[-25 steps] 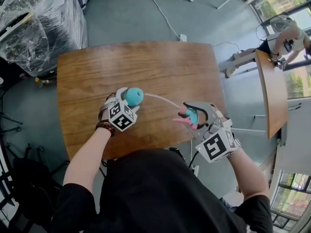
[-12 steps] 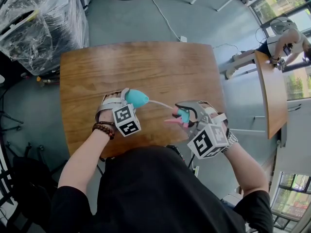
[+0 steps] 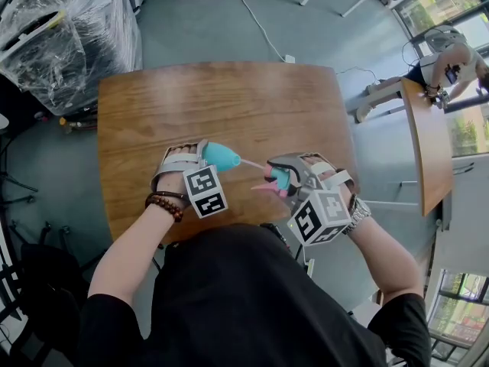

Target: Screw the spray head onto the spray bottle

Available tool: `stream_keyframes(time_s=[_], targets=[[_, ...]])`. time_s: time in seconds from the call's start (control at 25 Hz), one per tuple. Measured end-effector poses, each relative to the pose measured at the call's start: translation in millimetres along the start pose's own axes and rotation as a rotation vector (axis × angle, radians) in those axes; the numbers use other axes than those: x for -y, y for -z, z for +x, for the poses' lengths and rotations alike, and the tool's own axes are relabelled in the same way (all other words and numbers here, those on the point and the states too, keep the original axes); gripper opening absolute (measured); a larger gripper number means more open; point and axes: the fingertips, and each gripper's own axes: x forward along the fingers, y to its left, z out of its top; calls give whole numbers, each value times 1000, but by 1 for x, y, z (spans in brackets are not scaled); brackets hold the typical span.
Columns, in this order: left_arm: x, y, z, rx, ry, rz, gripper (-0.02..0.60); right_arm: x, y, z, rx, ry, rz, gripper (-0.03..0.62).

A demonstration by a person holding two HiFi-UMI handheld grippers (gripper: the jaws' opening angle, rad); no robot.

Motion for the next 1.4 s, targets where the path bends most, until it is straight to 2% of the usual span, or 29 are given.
stream_keyframes(time_s=[0.24, 0.64, 0.96, 1.08, 1.2, 1.28, 1.4], targets=[[8, -19, -18, 0, 18, 72, 403, -9, -16, 16, -20, -38, -94, 130], [16, -31, -39, -2, 21, 140, 400, -19, -26, 27, -40, -59, -232, 130], [11, -35, -45, 37, -19, 142, 393, -17, -26, 24, -53, -46, -333, 130], [8, -37, -47, 54, -44, 136, 390, -16, -25, 23, -44, -57, -295, 130], [4, -39, -49, 60, -72, 127, 387, -13, -25, 22, -40, -71, -195, 132], [1, -39, -49, 51, -92, 128, 385, -12, -23, 23, -45, -98, -91, 132], [-2, -37, -47, 38, -118, 130, 385, -10, -22, 28, -50, -171, 142, 132]])
